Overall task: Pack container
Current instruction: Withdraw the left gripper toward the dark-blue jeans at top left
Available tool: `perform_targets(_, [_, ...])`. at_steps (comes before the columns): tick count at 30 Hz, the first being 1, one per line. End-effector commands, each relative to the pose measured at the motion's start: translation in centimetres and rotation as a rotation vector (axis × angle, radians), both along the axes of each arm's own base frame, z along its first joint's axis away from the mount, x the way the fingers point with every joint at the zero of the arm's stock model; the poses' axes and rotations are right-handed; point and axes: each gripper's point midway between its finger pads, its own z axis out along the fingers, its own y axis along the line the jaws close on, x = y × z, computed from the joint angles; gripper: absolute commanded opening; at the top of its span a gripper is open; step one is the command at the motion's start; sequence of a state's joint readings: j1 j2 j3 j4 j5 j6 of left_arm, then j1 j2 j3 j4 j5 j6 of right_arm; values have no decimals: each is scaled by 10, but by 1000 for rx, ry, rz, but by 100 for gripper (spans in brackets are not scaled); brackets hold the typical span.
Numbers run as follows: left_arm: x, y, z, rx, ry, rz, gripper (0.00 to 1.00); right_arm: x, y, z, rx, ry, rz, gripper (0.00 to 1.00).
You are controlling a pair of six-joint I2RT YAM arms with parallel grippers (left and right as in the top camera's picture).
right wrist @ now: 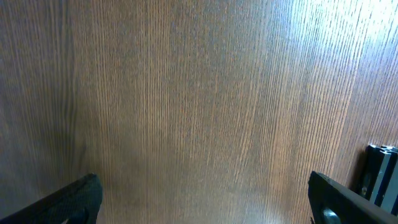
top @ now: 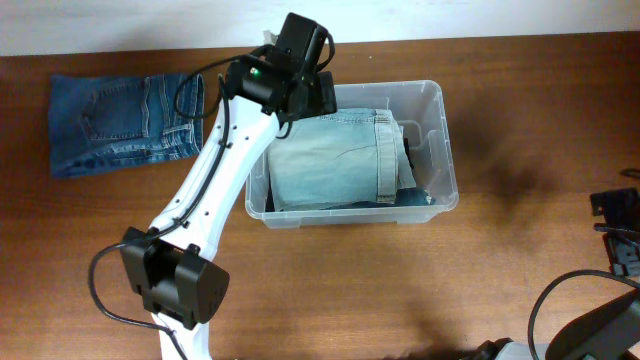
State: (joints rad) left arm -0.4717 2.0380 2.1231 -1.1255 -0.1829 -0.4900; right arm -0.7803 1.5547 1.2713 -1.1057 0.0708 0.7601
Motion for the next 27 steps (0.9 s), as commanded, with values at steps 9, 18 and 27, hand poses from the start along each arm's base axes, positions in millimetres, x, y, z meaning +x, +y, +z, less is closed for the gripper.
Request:
perform_targets(9, [61,128,46,365,-269,282,99,-3,-2,2,-14,2,-16,98])
perform_targets(18, [68,318,60,382,-294,658,99,-3,-2,2,-14,2,-16,98])
perform_targets(27, [41,413,14,125,-146,712,69,-3,-2,2,-14,2,-16,98])
